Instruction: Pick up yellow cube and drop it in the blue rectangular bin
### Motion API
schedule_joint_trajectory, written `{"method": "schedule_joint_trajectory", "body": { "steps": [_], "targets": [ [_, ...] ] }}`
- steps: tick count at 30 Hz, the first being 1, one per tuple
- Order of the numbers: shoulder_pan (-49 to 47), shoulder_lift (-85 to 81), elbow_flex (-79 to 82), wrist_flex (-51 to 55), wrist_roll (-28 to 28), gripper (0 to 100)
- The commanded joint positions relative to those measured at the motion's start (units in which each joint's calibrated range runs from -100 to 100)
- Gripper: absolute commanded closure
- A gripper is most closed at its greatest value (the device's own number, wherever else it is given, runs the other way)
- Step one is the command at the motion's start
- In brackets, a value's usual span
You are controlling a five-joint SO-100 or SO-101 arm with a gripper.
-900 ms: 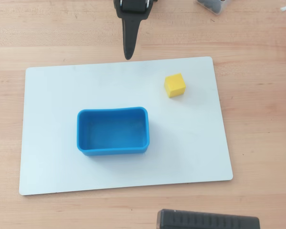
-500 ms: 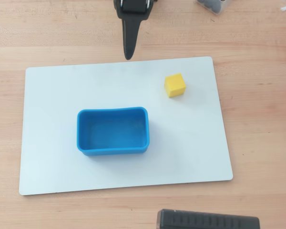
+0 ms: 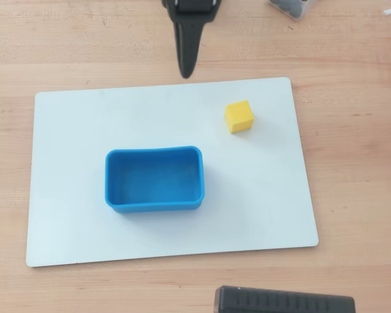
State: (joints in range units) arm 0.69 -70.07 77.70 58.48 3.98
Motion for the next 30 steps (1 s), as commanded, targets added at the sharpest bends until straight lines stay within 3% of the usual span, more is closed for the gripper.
{"method": "schedule_joint_trajectory", "body": {
  "steps": [1,17,30],
  "targets": [
    [-2.1,17.4,-19.0,0.6,0.0,100],
    [-13.7,53.1,-44.0,7.4,-2.1,100],
    [-13.4,61.4,-56.5,17.6,-3.6,100]
  ]
}}
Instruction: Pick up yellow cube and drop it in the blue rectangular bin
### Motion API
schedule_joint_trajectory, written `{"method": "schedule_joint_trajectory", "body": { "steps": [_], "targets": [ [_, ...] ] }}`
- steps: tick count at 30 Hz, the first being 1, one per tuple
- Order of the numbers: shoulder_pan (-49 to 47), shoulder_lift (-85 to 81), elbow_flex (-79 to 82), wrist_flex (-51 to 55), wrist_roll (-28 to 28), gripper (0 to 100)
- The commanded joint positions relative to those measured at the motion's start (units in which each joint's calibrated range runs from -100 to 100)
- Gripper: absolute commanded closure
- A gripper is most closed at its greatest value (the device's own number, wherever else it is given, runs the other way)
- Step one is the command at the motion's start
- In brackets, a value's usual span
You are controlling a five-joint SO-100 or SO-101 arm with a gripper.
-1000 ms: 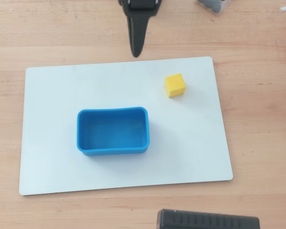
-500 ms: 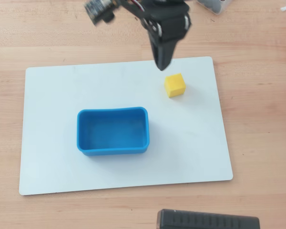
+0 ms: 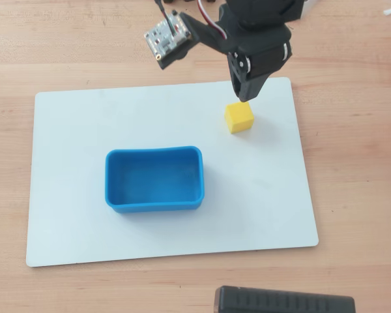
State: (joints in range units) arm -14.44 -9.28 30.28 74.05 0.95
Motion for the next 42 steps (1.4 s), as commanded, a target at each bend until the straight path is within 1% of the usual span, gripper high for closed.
{"method": "schedule_joint_trajectory", "body": {
  "steps": [1,2,5,12,13,18,27,30,35,40,42],
  "targets": [
    [2.3,1.0,-9.2,2.1,-0.6,99],
    [2.6,1.3,-9.2,2.1,-0.6,98],
    [2.9,2.4,-9.0,2.1,-0.6,88],
    [2.3,3.1,-8.3,2.3,-1.4,74],
    [2.3,3.6,-8.3,2.3,-1.6,74],
    [0.9,7.8,-7.6,2.3,-2.7,74],
    [-2.2,11.7,-7.6,0.4,-2.7,74],
    [-1.4,11.9,-7.4,-0.4,-2.7,75],
    [-0.3,13.1,-7.3,-1.6,-2.4,80],
    [-0.1,14.0,-7.3,-2.2,-2.4,87],
    [0.1,14.0,-7.3,-2.3,-2.4,89]
  ]
}}
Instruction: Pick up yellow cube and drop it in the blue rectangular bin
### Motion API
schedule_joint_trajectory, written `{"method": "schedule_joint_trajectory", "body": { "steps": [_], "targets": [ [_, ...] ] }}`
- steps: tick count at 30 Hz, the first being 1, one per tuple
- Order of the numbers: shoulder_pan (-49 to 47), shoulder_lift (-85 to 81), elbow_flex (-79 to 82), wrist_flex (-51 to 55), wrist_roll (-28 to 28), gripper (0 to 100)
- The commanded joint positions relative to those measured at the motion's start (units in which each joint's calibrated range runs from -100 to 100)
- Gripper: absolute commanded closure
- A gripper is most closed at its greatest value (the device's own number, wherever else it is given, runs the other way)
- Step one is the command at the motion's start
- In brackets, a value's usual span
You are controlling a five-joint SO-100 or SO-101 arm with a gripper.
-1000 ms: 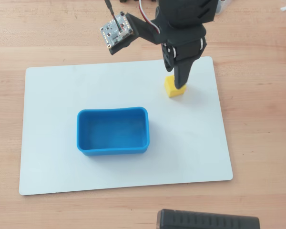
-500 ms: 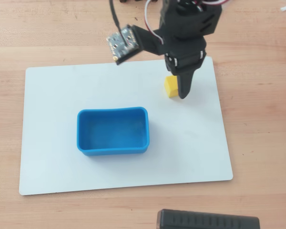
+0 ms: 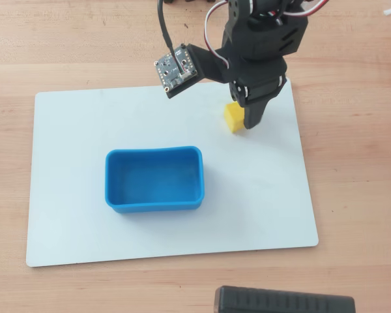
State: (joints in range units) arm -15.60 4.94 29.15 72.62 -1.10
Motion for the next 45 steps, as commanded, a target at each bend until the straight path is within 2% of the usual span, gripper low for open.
{"method": "schedule_joint_trajectory", "body": {
  "steps": [1,7,13,20,28,34,45],
  "targets": [
    [1.4,-0.3,-6.1,-0.9,-0.4,90],
    [1.8,-0.3,-6.6,-0.8,-0.5,93],
    [3.5,-7.9,-7.1,0.1,-0.3,93],
    [7.9,-11.0,-16.3,5.9,-0.1,94],
    [12.7,-10.4,-25.4,7.9,1.0,94],
    [17.3,-6.2,-31.6,7.6,2.3,94],
    [21.8,1.2,-34.0,0.9,3.4,94]
  ]
}}
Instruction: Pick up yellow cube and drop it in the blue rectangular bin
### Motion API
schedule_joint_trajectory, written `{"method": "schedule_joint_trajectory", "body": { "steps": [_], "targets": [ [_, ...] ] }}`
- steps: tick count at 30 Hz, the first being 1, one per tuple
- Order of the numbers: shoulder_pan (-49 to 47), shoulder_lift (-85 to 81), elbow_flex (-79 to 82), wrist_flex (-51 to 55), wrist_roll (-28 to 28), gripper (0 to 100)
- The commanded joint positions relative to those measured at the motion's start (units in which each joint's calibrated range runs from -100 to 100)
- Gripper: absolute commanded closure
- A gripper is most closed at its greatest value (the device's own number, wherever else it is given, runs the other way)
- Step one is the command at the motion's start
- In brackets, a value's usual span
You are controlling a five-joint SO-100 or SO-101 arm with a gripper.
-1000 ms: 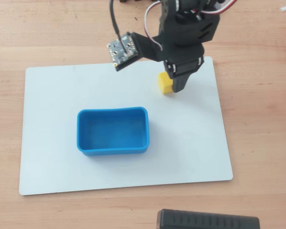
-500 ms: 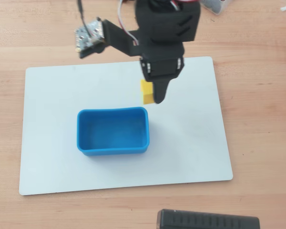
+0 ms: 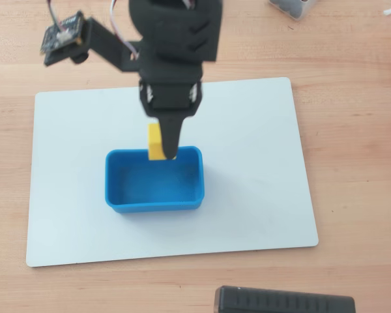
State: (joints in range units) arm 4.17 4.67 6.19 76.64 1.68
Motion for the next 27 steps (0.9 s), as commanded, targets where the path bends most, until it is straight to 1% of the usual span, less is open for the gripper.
{"method": "schedule_joint_trajectory", "body": {
  "steps": [1,6,12,20,22,24,27],
  "targets": [
    [2.3,2.3,-11.2,-4.1,0.6,94],
    [2.9,5.5,-13.2,-6.5,0.6,94],
    [3.1,9.9,-16.8,-6.5,0.4,94],
    [3.5,10.9,-16.9,-6.8,0.3,93],
    [3.5,10.9,-16.9,-6.6,0.3,90],
    [3.5,10.9,-16.9,-6.3,0.2,84],
    [3.5,10.4,-16.7,-6.1,0.2,83]
  ]
}}
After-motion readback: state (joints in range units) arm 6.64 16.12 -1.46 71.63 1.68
